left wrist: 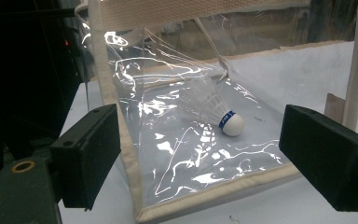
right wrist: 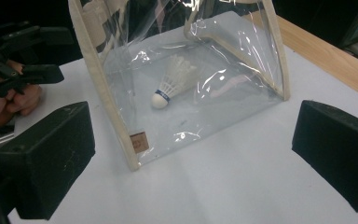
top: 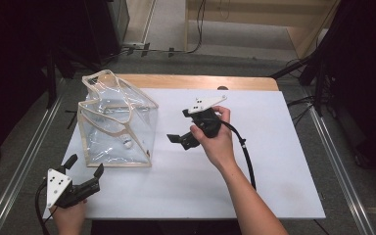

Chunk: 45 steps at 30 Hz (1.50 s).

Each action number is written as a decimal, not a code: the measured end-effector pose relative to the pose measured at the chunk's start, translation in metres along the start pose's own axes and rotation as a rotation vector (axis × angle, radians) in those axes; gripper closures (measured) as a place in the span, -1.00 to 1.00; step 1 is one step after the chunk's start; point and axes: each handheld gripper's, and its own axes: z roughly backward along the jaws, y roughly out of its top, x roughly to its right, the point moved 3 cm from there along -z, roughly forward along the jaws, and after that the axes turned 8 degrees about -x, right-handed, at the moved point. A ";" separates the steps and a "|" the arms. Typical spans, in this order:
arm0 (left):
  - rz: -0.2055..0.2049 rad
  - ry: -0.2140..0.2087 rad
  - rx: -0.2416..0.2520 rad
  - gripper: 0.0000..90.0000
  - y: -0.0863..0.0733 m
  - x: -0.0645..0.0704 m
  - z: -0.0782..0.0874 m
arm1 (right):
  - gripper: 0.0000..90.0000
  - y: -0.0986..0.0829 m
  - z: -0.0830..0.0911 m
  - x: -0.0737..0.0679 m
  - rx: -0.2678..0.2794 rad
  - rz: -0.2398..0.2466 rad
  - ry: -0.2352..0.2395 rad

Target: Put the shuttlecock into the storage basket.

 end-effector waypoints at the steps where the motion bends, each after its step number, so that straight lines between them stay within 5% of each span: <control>1: 0.001 0.000 0.001 -0.71 0.000 0.000 0.000 | -1.00 -0.002 0.001 0.001 -0.005 -0.004 -0.005; 45: -0.008 0.008 -0.001 -0.71 0.000 0.001 0.000 | -1.00 -0.110 0.039 0.032 0.038 -0.138 -0.100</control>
